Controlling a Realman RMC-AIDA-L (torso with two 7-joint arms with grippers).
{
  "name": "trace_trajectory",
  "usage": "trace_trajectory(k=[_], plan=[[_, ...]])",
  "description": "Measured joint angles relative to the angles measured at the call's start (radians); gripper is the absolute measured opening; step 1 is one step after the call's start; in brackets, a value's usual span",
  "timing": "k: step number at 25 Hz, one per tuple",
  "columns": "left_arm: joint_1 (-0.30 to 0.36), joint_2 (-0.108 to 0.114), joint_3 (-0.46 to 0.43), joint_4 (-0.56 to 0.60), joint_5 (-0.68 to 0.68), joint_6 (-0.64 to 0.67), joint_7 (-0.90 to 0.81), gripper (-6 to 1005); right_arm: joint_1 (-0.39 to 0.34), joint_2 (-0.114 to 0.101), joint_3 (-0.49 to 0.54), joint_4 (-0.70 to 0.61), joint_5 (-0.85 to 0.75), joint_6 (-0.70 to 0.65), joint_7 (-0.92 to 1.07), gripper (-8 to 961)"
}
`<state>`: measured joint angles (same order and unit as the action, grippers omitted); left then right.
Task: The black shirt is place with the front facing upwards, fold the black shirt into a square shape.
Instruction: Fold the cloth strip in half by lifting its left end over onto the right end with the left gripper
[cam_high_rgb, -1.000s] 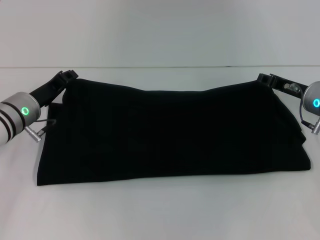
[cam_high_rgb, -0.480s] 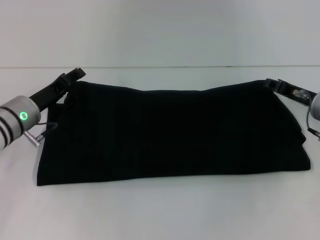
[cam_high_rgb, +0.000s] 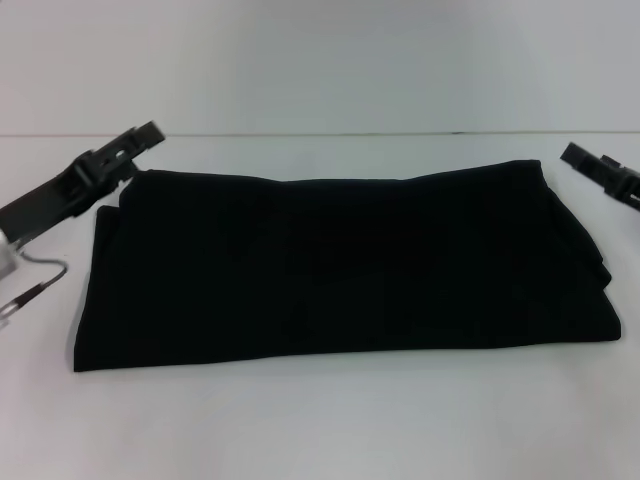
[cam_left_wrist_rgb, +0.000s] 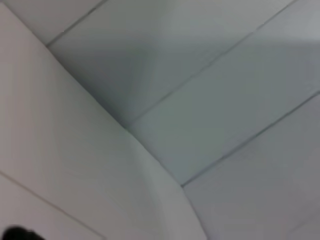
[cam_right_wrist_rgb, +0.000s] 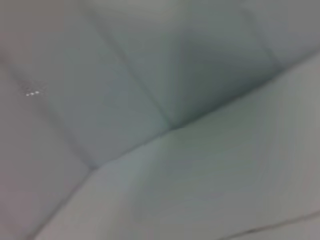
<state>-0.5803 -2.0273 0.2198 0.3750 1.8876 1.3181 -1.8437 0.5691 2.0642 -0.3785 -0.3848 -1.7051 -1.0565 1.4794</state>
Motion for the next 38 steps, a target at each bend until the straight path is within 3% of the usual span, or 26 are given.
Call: trace_trajectory(k=[1,4,6,10,15,23,27,38], plan=[[0.015,0.013,0.019,0.000,0.000,0.035,-0.026,842,-0.014,-0.003,-0.003,0.000,-0.001,-0.063,-0.043,567],[0.060,0.052,0.100,0.004,0.002,0.124,-0.096,915,-0.049,-0.008,-0.025,-0.007,-0.025,-0.230,-0.174,796],[0.091,0.070,0.135,0.019,0.009,0.173,-0.144,963,-0.063,-0.008,-0.055,-0.018,-0.069,-0.326,-0.278,846],[0.150,0.078,0.147,0.111,0.091,0.242,-0.275,951,-0.067,0.007,-0.111,-0.026,-0.183,-0.392,-0.430,945],[0.193,0.093,0.136,0.203,0.211,0.312,-0.427,948,-0.058,0.024,-0.162,-0.006,-0.265,-0.389,-0.560,943],[0.187,0.118,0.106,0.239,0.393,0.348,-0.607,948,-0.052,0.028,-0.175,0.024,-0.266,-0.388,-0.621,940],[0.192,0.119,0.071,0.218,0.415,0.302,-0.673,947,-0.052,0.029,-0.167,0.029,-0.258,-0.387,-0.622,940],[0.192,0.113,0.081,0.161,0.418,0.187,-0.720,947,-0.053,0.030,-0.173,0.038,-0.236,-0.369,-0.624,940]])
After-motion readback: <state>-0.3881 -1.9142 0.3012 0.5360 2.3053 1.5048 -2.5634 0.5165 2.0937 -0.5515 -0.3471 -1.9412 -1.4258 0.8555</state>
